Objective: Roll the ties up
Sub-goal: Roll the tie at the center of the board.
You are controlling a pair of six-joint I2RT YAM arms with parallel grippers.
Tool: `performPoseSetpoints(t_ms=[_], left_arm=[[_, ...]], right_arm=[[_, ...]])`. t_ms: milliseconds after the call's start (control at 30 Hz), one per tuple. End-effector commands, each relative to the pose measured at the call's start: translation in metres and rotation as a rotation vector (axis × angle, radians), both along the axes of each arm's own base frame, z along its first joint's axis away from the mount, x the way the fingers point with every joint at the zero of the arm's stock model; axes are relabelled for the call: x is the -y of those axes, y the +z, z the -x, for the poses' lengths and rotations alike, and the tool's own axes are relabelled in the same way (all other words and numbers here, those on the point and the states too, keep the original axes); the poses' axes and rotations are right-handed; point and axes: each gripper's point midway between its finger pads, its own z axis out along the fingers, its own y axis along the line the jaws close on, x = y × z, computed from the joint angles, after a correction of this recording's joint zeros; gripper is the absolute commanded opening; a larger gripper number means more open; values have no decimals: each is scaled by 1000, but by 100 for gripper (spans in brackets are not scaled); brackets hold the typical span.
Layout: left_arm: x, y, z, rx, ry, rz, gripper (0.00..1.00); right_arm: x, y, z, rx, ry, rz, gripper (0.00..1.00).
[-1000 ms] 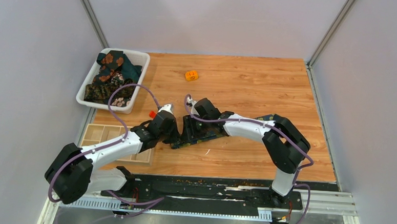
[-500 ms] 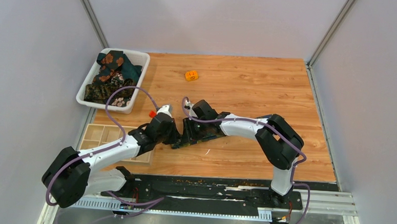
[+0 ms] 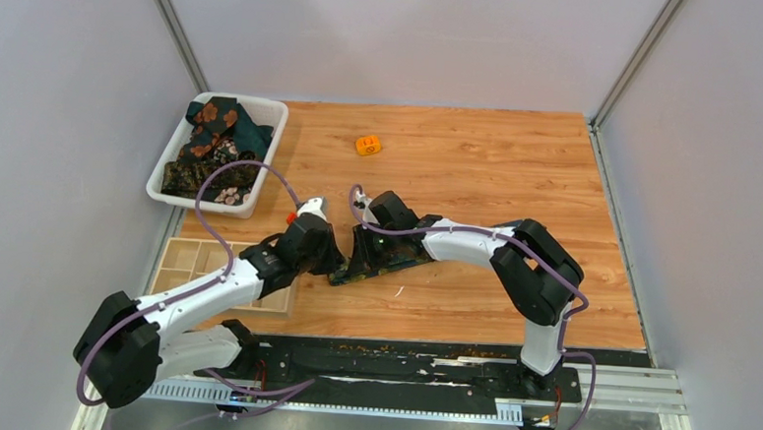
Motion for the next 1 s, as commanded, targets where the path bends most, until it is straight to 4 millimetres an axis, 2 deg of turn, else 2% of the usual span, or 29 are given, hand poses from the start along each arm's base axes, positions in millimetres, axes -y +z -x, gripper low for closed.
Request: performPoseSetpoints(t_ms=[0,100,300,367,500,600,767,967], left_arm=[[-14,22,-6,56,37,-59,0],[-19,12,-3,40,36,-87,0],[-12,-13,-1,-8,-2,-104,0],[-10,-19,-2,-13,-9,-108,0],[-7,-24,-3,-17,-27,-109,0],[-6,-26,-2,-19,-36,-109,0],[-6,-27,0,-12,-43,-98,0],[-5,-24,1,0,-54,-85,0]], right_arm=[[-12,13,-9,32,-15,-51,9],[-11,15,-8,35,-20,-52,8],[-10,19,-8,43,-20,-59,12],[-9,21,-8,51,-23,-63,18],[-8,28,-8,68,-24,-74,42],[-9,35,-12,85,-32,-83,50],[-11,37,-22,90,-55,-80,51],[-18,25,-27,68,-56,-61,43]])
